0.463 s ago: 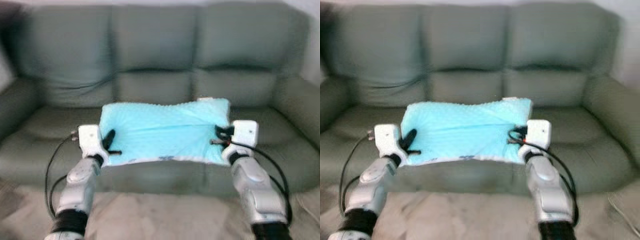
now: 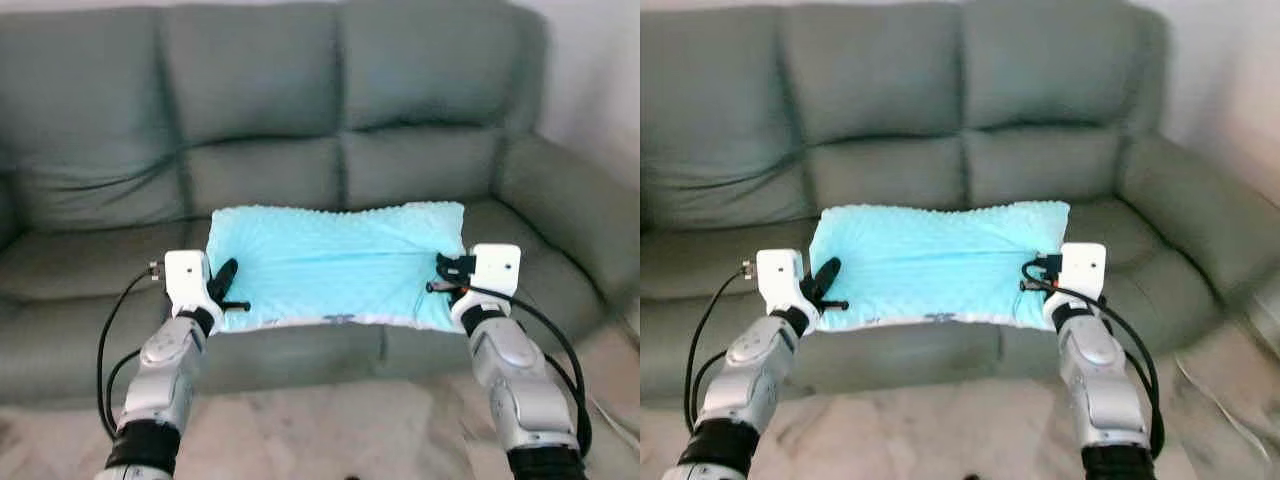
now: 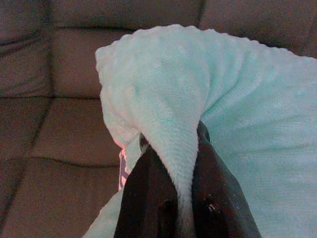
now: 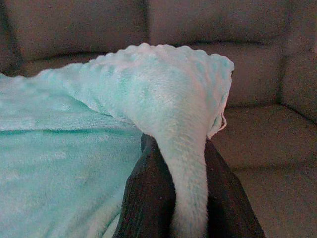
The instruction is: Move the pillow to the sofa
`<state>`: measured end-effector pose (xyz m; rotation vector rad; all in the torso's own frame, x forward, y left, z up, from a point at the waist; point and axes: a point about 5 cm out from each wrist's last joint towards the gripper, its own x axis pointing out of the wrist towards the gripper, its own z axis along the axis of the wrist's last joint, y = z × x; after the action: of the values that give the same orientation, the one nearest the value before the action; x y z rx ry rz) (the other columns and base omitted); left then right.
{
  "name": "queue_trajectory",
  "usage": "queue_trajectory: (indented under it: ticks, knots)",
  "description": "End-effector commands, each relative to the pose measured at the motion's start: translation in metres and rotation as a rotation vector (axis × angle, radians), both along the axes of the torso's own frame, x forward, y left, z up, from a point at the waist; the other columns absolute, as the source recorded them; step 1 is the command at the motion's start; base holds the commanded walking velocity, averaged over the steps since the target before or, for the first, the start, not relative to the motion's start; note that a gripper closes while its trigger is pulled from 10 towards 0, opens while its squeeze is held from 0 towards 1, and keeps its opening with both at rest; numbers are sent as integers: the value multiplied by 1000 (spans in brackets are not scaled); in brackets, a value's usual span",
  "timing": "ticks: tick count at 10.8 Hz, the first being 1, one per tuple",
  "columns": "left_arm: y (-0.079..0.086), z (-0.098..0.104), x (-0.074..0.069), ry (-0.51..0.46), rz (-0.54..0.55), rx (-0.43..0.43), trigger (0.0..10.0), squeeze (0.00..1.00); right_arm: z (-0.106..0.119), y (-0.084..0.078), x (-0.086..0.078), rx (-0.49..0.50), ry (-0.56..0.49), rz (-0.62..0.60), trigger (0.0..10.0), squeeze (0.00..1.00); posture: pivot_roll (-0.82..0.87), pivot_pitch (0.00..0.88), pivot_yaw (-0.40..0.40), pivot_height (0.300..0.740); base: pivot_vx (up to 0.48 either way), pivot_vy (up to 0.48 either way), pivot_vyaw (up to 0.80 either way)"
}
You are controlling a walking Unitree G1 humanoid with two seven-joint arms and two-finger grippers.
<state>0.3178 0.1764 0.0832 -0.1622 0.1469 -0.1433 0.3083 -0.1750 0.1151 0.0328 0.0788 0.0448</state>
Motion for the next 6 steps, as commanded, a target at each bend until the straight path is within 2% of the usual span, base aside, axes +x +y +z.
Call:
queue_trajectory:
  ticks: [1, 5, 6]
  knots:
    - [13, 7, 0, -30, 39, 14, 10000, 0, 9, -4, 1, -5, -37, -25, 10000, 0, -141, 43, 33, 740, 446, 0, 0]
    - [11, 5, 0, -19, 30, 12, 10000, 0, 9, -3, 1, -5, -37, -26, 10000, 0, -141, 44, 36, 740, 441, 0, 0]
    - [12, 5, 0, -16, 44, 18, 10000, 0, 8, -3, 1, -6, -36, -27, 10000, 0, -141, 44, 36, 740, 0, 0, 0]
